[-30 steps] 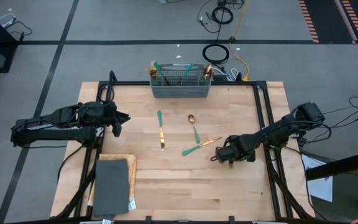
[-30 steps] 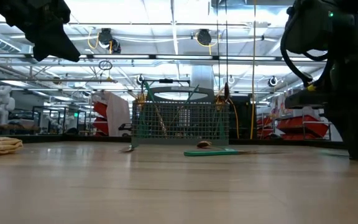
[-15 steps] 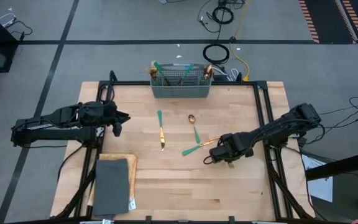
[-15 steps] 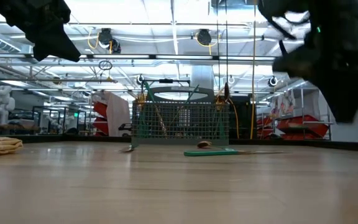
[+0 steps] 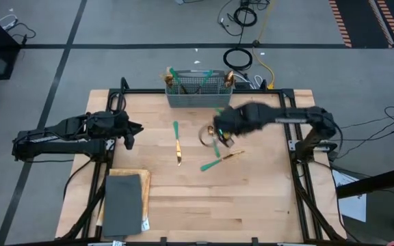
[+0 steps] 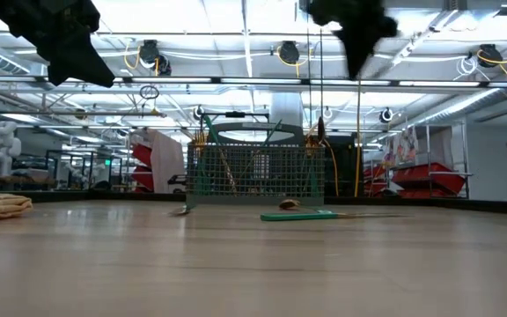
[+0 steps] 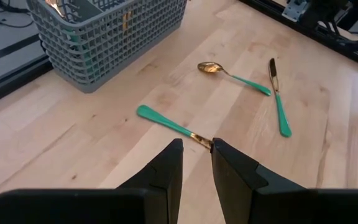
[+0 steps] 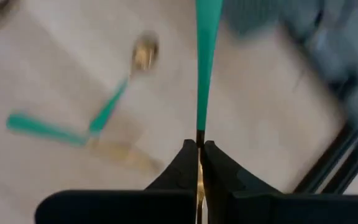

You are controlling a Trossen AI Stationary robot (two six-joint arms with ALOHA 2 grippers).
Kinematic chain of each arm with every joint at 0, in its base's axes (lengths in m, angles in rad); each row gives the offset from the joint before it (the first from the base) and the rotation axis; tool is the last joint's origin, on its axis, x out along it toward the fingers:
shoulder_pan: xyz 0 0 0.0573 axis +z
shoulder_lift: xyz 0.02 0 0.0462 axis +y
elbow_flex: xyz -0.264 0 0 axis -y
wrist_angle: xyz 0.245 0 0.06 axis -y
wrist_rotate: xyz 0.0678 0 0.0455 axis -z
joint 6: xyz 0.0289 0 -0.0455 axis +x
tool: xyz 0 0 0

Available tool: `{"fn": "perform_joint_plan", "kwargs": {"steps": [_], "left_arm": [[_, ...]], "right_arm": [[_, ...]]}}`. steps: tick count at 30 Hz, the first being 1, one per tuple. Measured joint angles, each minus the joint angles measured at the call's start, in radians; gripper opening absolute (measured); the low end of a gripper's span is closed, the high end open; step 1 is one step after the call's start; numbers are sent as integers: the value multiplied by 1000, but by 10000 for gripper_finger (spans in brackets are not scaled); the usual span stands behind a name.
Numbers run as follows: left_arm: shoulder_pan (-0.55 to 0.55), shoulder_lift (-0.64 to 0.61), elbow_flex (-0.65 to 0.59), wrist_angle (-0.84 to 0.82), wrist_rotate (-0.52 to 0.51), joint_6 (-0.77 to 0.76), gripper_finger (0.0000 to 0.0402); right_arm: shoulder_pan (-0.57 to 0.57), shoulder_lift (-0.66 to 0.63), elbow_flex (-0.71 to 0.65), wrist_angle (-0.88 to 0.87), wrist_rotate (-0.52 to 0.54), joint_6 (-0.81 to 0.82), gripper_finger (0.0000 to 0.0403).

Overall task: Sort silverware
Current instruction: Put the green fork into the silverware basket

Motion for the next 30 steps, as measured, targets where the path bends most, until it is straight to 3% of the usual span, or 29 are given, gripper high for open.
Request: {"fn": "perform_joint_plan", "kwargs": {"steps": [8, 11, 13, 15, 18, 21, 25, 30], "left_arm": [[0, 0, 0, -2, -29, 1, 90], [0, 0, 0, -2, -33, 0, 90], [0, 0, 0, -2, -37, 0, 90], [0, 0, 0, -2, -43, 0, 90], [0, 0, 0, -2, -60, -1, 90], [0, 0, 0, -2, -66, 0, 90], [0, 0, 0, -2, -88, 0, 90], [0, 0, 0, 2, -137, 0, 90]], "right_arm": [[-136, 263, 471, -6, 281, -892, 0], [-146, 355, 607, 5, 517, -1200, 0], [-151, 378, 594, 125, 748, -1460, 0], [-163, 399, 572, 293, 885, -1747, 0], [-179, 437, 569, 524, 884, -2075, 0], [-186, 462, 569, 687, 824, -2234, 0], [-197, 482, 569, 875, 806, -2346, 0], [-223, 484, 568, 954, 678, -2516, 0]]}}
